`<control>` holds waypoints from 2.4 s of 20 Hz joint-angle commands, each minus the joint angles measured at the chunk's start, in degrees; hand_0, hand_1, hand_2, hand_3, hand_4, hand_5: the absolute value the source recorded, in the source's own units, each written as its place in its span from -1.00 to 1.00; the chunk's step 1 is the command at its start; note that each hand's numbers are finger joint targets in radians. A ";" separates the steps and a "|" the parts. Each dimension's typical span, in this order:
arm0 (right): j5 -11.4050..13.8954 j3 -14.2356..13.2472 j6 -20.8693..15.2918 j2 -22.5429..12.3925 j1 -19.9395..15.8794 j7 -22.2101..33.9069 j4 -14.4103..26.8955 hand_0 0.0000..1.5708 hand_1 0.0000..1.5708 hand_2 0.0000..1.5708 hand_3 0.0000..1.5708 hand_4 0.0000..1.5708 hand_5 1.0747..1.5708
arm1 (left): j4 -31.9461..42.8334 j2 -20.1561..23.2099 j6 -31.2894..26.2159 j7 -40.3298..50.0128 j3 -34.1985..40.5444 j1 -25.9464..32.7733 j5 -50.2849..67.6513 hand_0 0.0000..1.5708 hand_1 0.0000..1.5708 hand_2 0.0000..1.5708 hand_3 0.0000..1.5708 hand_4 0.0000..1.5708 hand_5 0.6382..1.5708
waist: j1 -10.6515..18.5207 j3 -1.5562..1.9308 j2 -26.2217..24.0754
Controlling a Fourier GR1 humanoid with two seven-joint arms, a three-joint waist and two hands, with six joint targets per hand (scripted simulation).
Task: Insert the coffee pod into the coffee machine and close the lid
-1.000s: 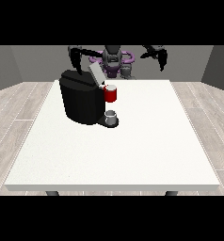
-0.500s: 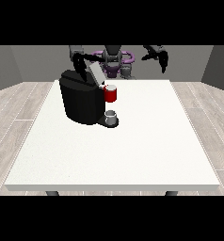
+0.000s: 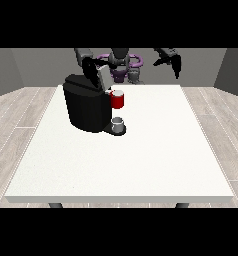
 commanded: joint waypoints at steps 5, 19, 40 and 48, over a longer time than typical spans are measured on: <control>1.42 2.20 2.69 -1.04 -6.74 1.18 -0.06 -1.00 -1.00 -1.00 -1.00 -0.86 1.00 | 0.02 0.43 0.76 0.07 -0.45 -2.07 -0.51 -1.00 -1.00 -1.00 -1.00 -0.51 1.00 | 1.56 -0.08 2.28; 8.76 5.84 -2.32 -1.53 -17.23 2.63 -0.03 -1.00 -1.00 -1.00 -1.00 -0.62 1.00 | -0.64 0.90 -1.52 -1.66 -1.90 -4.36 0.37 -1.00 -1.00 -1.00 -1.00 -0.48 1.00 | 8.50 -0.10 7.16; 13.24 3.02 -5.14 -1.47 -36.46 4.73 12.25 -1.00 -1.00 -1.00 -1.00 -1.00 1.00 | -1.61 0.29 -3.08 -2.55 -3.63 -8.33 2.64 -1.00 -1.00 -1.00 -1.00 -1.00 1.00 | 16.16 -0.09 13.88; 11.60 0.58 -4.61 -1.52 -37.74 0.54 15.45 -1.00 -1.00 -1.00 -1.00 -0.93 1.00 | -3.22 1.49 -4.50 -0.47 -3.06 -10.93 4.65 -1.00 -1.00 -1.00 -1.00 -0.62 1.00 | 16.55 -0.08 16.44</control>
